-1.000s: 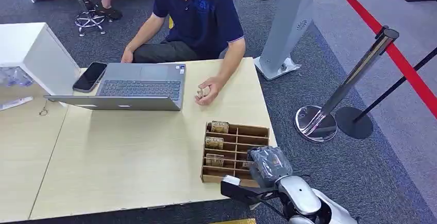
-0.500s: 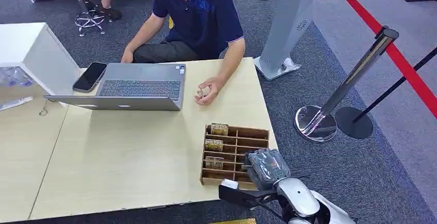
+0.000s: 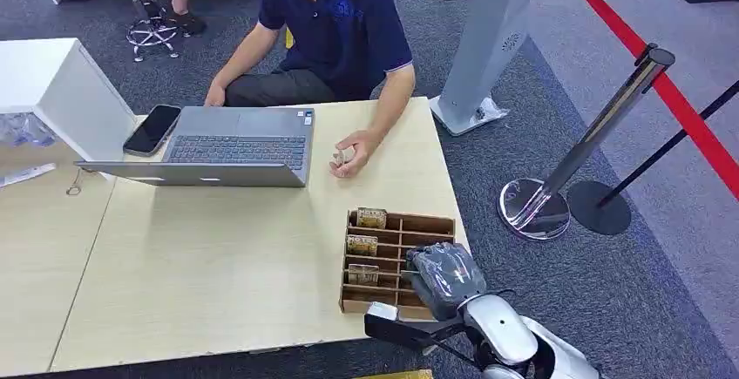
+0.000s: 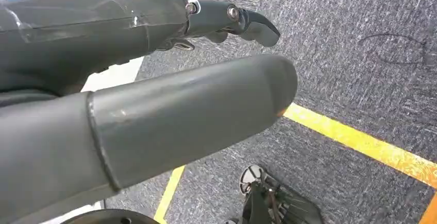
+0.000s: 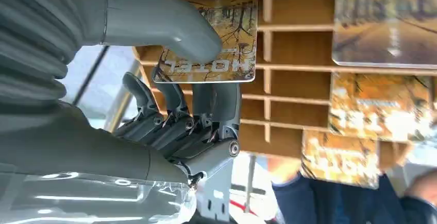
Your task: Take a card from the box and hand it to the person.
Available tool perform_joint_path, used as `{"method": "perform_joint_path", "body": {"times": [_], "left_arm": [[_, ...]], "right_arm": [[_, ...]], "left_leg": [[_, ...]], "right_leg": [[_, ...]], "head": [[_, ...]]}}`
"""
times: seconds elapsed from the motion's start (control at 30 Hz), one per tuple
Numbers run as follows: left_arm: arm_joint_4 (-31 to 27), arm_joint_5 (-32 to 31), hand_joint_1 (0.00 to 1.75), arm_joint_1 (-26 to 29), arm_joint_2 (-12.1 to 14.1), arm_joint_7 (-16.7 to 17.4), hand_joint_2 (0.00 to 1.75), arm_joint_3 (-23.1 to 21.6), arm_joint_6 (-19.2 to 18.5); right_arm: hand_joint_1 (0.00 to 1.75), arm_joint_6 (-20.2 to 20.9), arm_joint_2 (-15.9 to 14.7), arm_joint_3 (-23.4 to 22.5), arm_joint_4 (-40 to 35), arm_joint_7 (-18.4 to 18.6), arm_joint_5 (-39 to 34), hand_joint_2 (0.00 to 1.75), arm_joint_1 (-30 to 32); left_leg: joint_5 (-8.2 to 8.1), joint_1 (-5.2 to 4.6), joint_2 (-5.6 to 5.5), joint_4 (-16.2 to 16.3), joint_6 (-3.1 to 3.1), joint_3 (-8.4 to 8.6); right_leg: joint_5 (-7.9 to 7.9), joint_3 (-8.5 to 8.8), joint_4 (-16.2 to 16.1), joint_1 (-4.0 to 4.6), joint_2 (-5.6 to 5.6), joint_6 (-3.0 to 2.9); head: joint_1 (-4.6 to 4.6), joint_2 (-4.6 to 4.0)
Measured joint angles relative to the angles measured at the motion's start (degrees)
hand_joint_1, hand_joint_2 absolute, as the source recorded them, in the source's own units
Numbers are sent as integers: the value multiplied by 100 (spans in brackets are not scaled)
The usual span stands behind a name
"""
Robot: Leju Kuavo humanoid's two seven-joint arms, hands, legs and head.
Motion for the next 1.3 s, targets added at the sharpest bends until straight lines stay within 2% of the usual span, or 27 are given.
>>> {"method": "perform_joint_path", "body": {"times": [0.63, 1.1, 1.3], "left_arm": [[0, -79, 0, 0, 0, 0, 0, -7, -72], [0, -249, 0, -4, -7, 7, 0, -50, -105], [0, -361, 0, -13, -13, -2, 0, -149, -122]], "right_arm": [[148, -46, 280, -354, -186, -411, 389, 175, -319], [145, -782, 907, -577, -107, -905, 446, 175, -785], [145, -1246, 1253, -629, 322, -1027, 286, 175, -1178]], "left_leg": [[0, 0, 0, 0, 0, 0], [0, 0, 0, 0, 0, -3], [0, 0, -3, 0, 0, -3]], "right_leg": [[0, 0, 0, 0, 0, 0], [0, -1, 1, 0, 0, 0], [0, -1, 1, 0, -5, 0]], "head": [[-2, 0], [0, 0], [-2, 0]]}}
